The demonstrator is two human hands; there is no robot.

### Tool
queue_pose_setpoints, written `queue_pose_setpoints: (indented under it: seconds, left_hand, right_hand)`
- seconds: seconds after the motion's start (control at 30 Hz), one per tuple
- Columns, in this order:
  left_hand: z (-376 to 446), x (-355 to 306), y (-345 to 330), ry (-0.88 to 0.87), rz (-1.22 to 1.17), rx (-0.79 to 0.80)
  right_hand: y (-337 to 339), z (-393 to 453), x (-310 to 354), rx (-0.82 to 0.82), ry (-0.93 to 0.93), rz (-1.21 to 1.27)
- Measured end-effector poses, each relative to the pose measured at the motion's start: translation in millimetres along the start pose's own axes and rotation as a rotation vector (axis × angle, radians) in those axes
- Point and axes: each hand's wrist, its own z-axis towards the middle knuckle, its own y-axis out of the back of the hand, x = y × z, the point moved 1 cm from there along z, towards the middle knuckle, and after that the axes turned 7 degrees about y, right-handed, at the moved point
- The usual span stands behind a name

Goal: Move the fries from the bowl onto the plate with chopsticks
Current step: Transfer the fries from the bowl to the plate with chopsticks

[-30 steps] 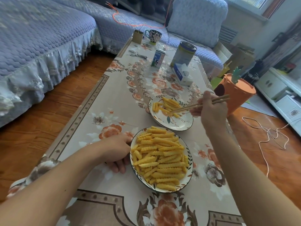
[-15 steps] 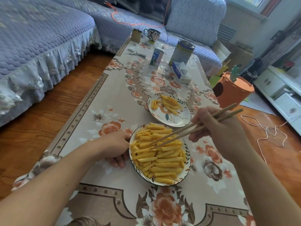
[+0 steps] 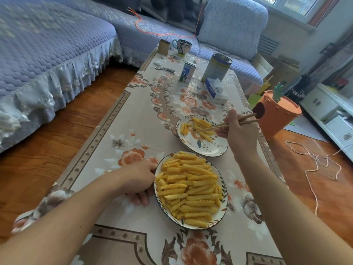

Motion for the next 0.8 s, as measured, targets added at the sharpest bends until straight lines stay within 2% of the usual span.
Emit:
queue_pose_setpoints:
  seconds: [0.13,0.47,0.8]
  left_hand:
    - [1.2,-0.1,1.4,0.001,-0.004,0.018]
    - [-0.6,-1.6,3.3,0.005,-0.007,0.029]
    - [-5.7,-3.3,0.9,-0.005,0.004,0.013]
  right_hand:
    - [-22.5,10.2,-5.2,-0.021,-0.035,0.0]
    - [-25.5,6.8,-11.7,0.103,0.126,-0.225]
    - [37.2,-18.5,21.0,-0.032,0.063,0.012]
